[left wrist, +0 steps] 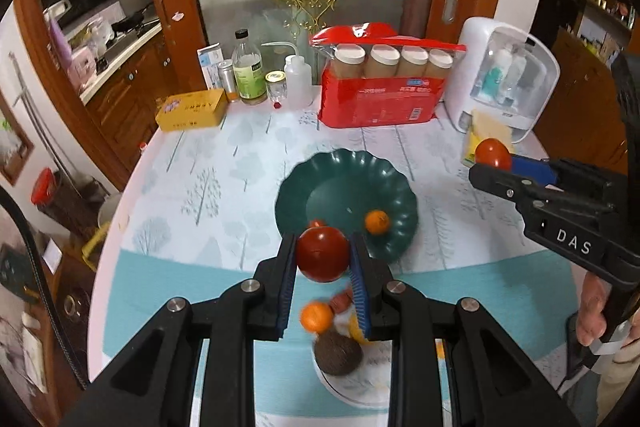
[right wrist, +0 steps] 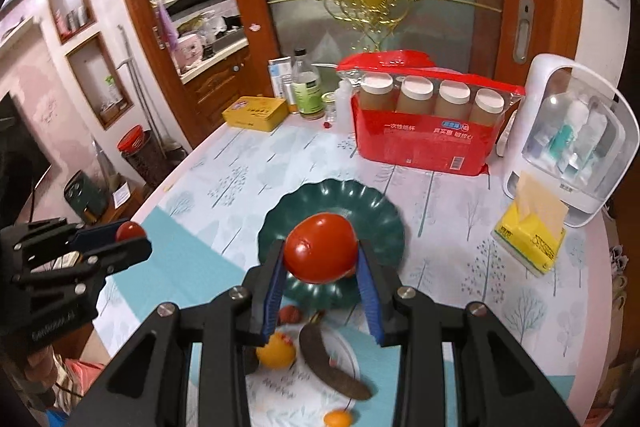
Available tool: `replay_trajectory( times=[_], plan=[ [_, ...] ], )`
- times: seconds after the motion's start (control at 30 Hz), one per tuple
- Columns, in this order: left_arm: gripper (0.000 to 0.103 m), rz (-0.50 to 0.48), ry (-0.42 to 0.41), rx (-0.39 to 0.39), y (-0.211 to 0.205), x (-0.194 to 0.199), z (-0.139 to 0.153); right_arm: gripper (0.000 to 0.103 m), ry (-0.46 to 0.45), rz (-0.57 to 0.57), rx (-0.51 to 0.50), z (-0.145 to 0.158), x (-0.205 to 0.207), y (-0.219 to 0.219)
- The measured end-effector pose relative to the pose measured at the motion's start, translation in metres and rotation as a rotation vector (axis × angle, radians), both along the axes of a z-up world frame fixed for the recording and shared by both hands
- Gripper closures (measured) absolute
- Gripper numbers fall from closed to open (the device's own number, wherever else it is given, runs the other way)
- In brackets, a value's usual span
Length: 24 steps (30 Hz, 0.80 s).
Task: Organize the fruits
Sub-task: 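Place both cherry tomatoes on the green plate with the left and right tools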
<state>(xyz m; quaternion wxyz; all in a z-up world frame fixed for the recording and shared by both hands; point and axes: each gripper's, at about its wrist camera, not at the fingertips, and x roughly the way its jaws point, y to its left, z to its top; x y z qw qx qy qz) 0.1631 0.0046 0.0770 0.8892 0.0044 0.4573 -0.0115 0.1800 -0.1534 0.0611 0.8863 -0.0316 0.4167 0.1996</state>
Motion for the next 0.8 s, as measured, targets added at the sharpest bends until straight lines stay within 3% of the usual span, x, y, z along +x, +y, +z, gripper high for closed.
replay_trajectory(
  times=[0.2,0.4,0.67,0.8],
  plan=[
    [0.079,-0.032,0.045,0.009,0.008,0.075,-0.031,0.068,0.063,-0.062,-0.017,-0.028,0.06,0.011],
    [0.079,-0.06,0.132,-0.062,0.014,0.139,-0.094,0.068,0.182,-0.125,-0.003,-0.09,0.11,0.017],
    [0.079,-0.096,0.259,-0.122,0.011,0.189,-0.192,0.068,0.327,-0.182,0.002,-0.179,0.148,0.014],
    [0.079,-0.106,0.288,-0.137,0.008,0.2,-0.224,0.068,0.368,-0.2,-0.009,-0.205,0.157,0.012]
  ],
)
